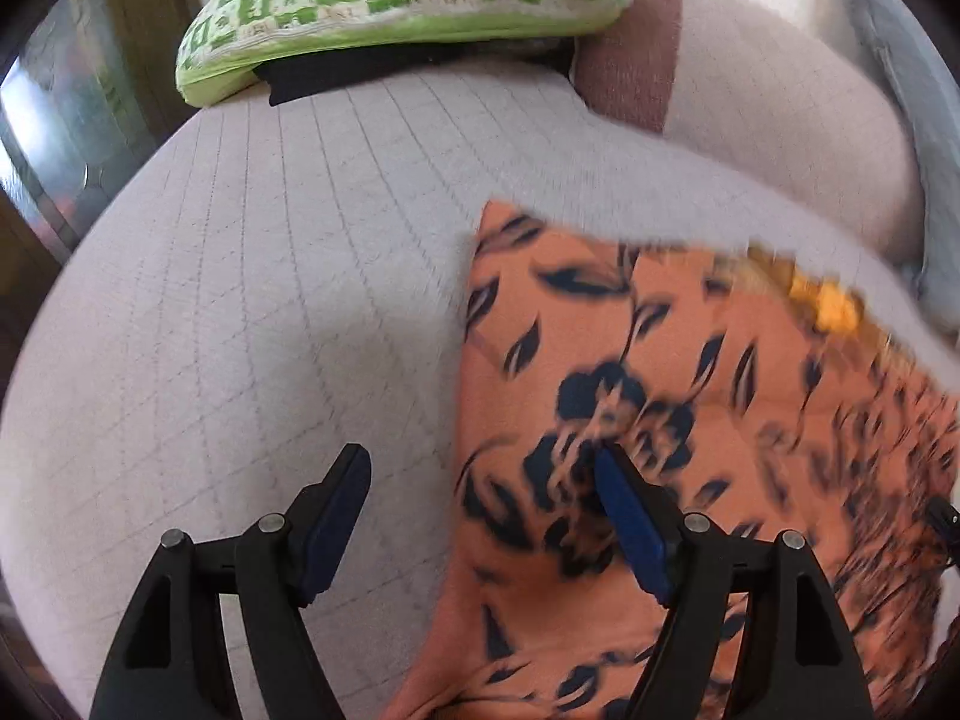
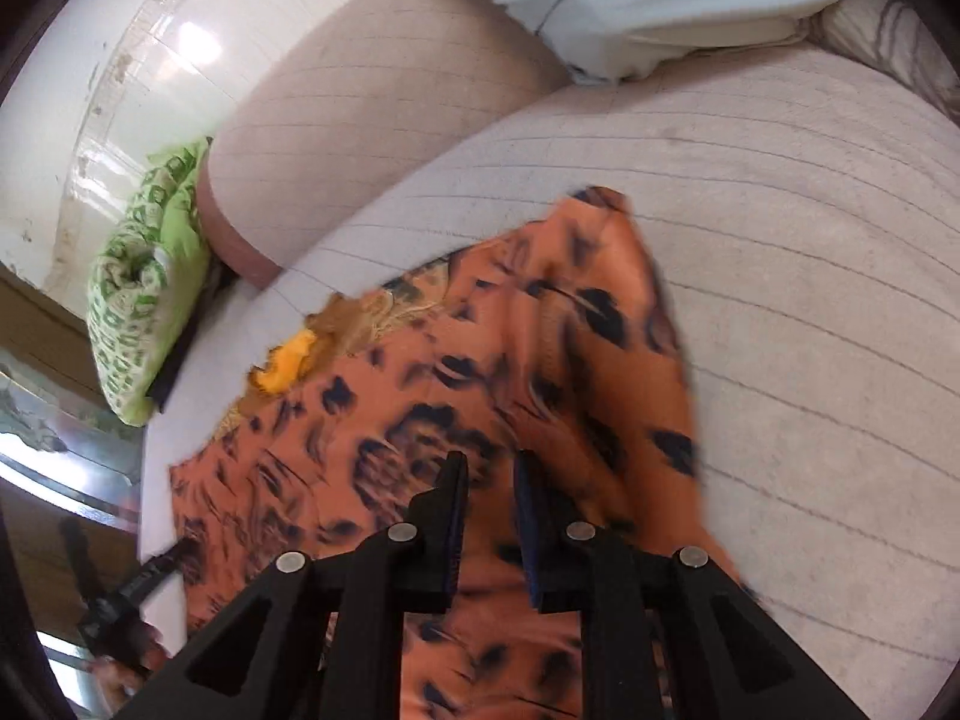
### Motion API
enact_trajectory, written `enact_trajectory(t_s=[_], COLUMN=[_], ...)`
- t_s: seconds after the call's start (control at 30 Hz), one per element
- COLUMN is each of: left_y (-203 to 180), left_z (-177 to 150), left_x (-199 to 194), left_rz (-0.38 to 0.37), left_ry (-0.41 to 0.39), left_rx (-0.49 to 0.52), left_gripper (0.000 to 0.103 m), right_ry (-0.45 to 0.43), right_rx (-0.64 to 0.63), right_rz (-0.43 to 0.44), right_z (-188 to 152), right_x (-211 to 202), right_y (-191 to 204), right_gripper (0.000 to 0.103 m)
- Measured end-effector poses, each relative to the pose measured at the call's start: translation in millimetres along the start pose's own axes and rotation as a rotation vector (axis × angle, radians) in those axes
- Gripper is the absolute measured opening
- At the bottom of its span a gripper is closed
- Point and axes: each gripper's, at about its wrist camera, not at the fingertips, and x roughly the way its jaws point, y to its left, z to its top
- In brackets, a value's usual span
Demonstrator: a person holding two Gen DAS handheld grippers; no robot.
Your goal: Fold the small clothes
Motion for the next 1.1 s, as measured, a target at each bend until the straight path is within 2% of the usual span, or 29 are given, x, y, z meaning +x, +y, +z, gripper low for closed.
enact_trajectory(t_s=[0.03,0.13,0.23,0.37,0.47,0.5,0.53,0.6,0.63,0.77,0.87,0.93,1.03,1.1], left_y=[2.1,20.1,43.2,71.1,76.6,77.0,77.5,78.7,77.9,82.4,89.6,94.0,101.2,105.7], left_z=[-6.2,-25.9,-50.3,-115.2,-156.9,-166.4,-175.9,-196.8,-207.1,-236.5,-245.9,-246.9,-248.2,-250.5], left_x=[0.0,-19.7,-52.0,-103.4,-126.7,-134.8,-143.2,-159.5,-164.3,-170.7,-169.7,-170.1,-172.8,-173.6], left_rz=[-0.007,-0.008,0.009,0.038,0.036,0.035,0.035,0.034,0.033,0.017,0.023,0.02,0.027,0.029], left_ry=[0.006,0.006,-0.049,-0.123,-0.107,-0.108,-0.111,-0.111,-0.104,-0.043,-0.015,-0.012,-0.015,-0.015], left_rx=[0.009,-0.02,-0.051,-0.076,-0.046,-0.038,-0.029,-0.001,0.008,0.001,-0.034,-0.054,-0.078,-0.084], left_gripper=[0.079,0.079,0.079,0.079,0.079,0.079,0.079,0.08,0.081,0.081,0.081,0.081,0.081,0.081], right_ry=[0.06,0.088,0.039,0.013,0.002,-0.006,-0.011,-0.026,-0.036,0.035,0.079,0.115,0.157,0.169], right_rx=[0.001,0.008,-0.025,-0.118,-0.118,-0.114,-0.106,-0.065,-0.046,-0.011,0.003,0.021,0.02,0.033], right_rz=[0.012,0.017,0.092,0.1,0.1,0.106,0.117,0.145,0.158,0.199,0.173,0.178,0.122,0.115], right_z=[-8.4,-13.9,-31.2,-63.7,-90.3,-99.0,-105.0,-120.8,-128.7,-150.6,-165.4,-174.9,-183.9,-186.6], right_x=[6.7,-26.6,-81.0,-146.4,-172.3,-182.4,-187.9,-202.1,-208.8,-210.8,-206.4,-198.8,-186.5,-178.2], right_y=[-5.6,-2.4,-5.6,-18.2,-33.0,-39.6,-42.2,-54.3,-63.6,-82.8,-97.5,-107.9,-117.5,-123.6], right_gripper=[0.019,0.018,0.019,0.019,0.023,0.031,0.049,0.074,0.074,0.074,0.074,0.074,0.074,0.074])
